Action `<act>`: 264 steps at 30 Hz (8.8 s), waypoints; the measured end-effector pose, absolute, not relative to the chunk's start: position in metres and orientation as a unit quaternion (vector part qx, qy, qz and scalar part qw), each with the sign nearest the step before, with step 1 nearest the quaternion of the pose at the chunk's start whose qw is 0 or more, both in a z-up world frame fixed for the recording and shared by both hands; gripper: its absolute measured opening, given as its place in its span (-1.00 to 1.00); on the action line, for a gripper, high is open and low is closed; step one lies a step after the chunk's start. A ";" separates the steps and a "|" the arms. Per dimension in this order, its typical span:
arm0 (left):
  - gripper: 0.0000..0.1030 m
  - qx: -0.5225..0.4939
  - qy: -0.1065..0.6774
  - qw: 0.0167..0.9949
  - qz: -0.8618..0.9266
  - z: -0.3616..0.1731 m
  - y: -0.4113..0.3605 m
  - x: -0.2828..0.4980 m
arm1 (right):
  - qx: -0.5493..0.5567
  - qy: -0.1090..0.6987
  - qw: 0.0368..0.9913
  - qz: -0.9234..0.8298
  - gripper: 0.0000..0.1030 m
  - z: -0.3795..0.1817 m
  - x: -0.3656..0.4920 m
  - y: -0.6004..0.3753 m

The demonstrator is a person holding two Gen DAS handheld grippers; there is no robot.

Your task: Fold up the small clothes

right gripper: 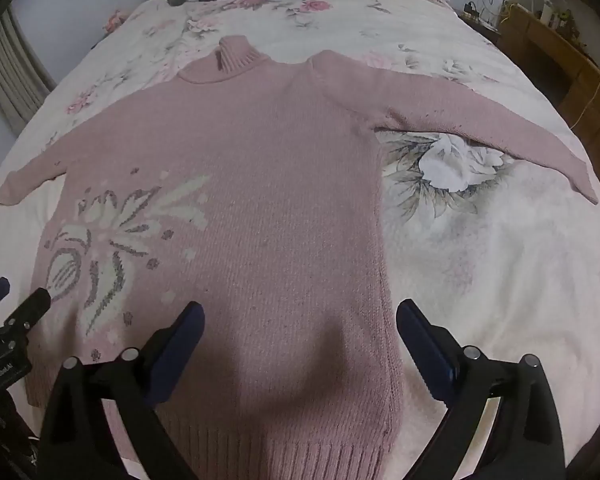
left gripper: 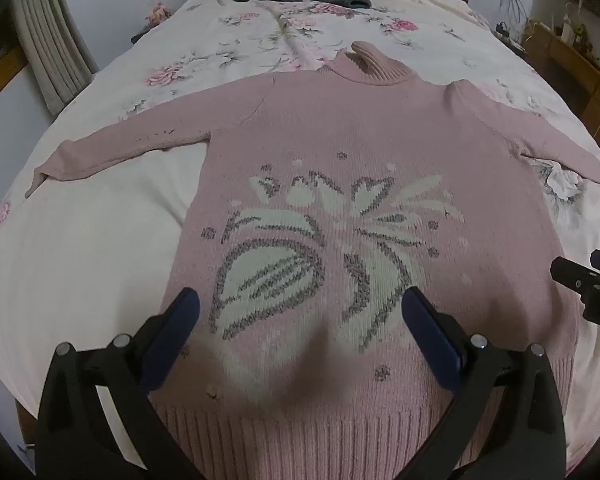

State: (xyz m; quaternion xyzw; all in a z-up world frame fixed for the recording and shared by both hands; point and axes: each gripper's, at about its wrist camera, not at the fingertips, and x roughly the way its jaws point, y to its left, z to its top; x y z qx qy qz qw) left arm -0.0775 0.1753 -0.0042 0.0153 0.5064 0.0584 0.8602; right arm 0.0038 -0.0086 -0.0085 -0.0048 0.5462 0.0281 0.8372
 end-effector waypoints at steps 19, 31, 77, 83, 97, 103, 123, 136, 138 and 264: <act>0.94 0.026 0.504 0.861 0.060 -0.006 0.176 -0.080 | 0.001 0.544 0.838 0.027 0.89 -0.006 0.007 -0.012; 0.94 0.023 0.502 0.862 0.060 -0.006 0.178 -0.081 | 0.000 0.545 0.838 0.026 0.89 -0.010 0.007 -0.011; 0.94 0.020 0.496 0.865 0.074 -0.003 0.182 -0.081 | 0.003 0.544 0.838 0.030 0.89 -0.011 0.009 -0.008; 0.94 0.013 0.498 0.865 0.059 -0.004 0.175 -0.069 | 0.012 0.539 0.842 0.032 0.89 -0.008 0.015 -0.021; 0.94 0.028 0.460 0.887 -0.012 0.016 0.067 0.063 | 0.165 0.535 0.821 -0.110 0.88 0.013 0.115 -0.291; 0.94 0.015 0.470 0.882 -0.019 0.004 0.036 0.098 | 0.236 0.545 0.783 -0.185 0.81 -0.006 0.141 -0.406; 0.94 0.019 0.483 0.875 0.005 -0.021 0.042 0.117 | 0.331 0.510 0.775 -0.174 -0.69 -0.039 0.168 -0.491; 0.94 0.014 0.489 0.872 0.018 -0.027 0.067 0.102 | 0.280 0.485 0.799 -0.218 -0.80 -0.033 0.192 -0.484; 0.94 0.011 0.493 0.870 0.019 -0.030 0.072 0.101 | 0.260 0.479 0.808 -0.225 -0.80 -0.030 0.192 -0.477; -0.62 -0.128 0.498 0.850 0.115 -0.036 0.318 0.150 | 0.111 0.565 0.808 0.125 -0.40 -0.052 0.229 -0.119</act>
